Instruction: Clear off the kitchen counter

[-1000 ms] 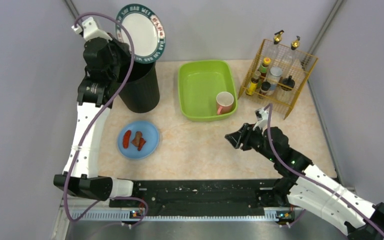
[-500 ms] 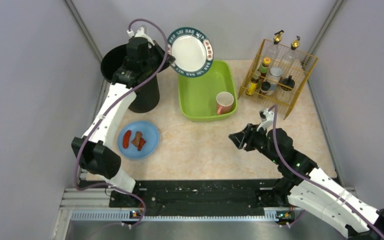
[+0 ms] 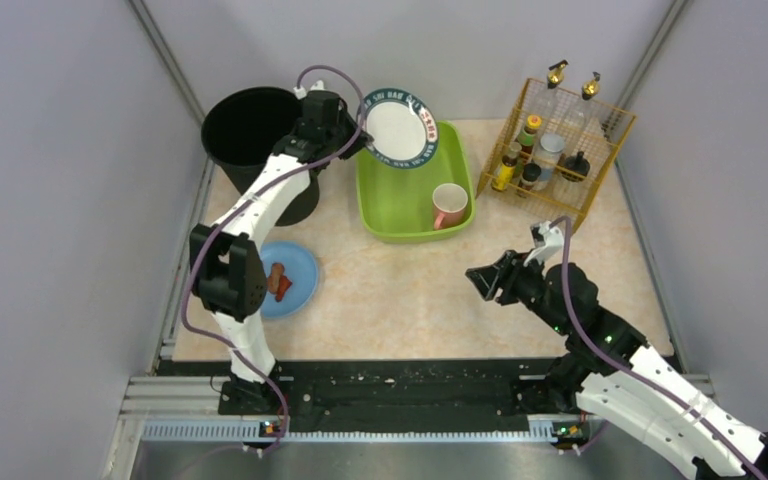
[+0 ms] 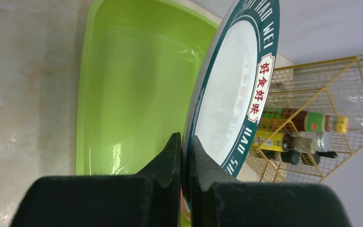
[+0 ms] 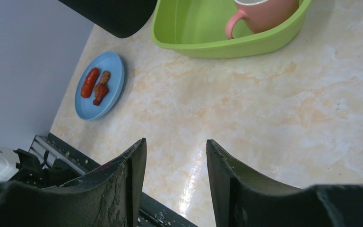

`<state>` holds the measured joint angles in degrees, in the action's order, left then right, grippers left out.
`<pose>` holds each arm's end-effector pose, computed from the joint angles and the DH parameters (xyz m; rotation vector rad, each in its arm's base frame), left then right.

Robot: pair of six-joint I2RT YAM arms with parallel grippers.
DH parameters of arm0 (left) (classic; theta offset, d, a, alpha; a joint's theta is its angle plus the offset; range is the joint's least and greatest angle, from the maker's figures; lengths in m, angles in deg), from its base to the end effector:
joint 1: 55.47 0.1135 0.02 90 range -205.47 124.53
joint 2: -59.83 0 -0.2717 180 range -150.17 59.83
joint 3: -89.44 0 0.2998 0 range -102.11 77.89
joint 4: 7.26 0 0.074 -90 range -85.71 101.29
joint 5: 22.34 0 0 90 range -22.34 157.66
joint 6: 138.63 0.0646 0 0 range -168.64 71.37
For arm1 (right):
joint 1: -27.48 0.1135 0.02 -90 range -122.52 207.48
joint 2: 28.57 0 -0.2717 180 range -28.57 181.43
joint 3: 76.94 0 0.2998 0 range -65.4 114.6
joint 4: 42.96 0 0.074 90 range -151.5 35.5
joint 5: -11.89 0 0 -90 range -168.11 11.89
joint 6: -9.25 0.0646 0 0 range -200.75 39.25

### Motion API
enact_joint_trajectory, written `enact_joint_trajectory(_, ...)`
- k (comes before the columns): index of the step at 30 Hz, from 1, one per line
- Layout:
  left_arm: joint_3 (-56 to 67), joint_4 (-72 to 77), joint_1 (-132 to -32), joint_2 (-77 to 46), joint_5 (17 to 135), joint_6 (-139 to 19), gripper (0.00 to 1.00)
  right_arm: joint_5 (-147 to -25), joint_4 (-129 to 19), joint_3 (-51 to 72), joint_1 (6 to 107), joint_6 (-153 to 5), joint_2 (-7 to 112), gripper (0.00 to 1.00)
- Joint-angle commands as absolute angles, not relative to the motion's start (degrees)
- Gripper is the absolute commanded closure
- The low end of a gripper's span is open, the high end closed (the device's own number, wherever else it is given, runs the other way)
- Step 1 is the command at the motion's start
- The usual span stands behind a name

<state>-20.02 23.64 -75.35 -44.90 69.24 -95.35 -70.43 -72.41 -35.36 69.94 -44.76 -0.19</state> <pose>0.4811 -0.1759 0.3399 -0.4726 2.0590 -0.7467 0.1573 0.1323 0.2725 -0.0119 1.9346 0.8161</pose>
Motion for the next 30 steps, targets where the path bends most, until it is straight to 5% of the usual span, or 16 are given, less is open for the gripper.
enact_joint_trajectory(1, -23.5, 16.9, -75.7, -49.0, 69.7, -99.4, 1.00, -69.0, -73.0, -33.2, 69.2, -46.0, -1.3, 0.51)
enact_joint_trajectory(30, -29.5, 17.5, -77.2, -68.4, 69.8, -104.4, 1.00, -68.8, -74.4, -34.8, 69.2, -46.1, -2.1, 0.50)
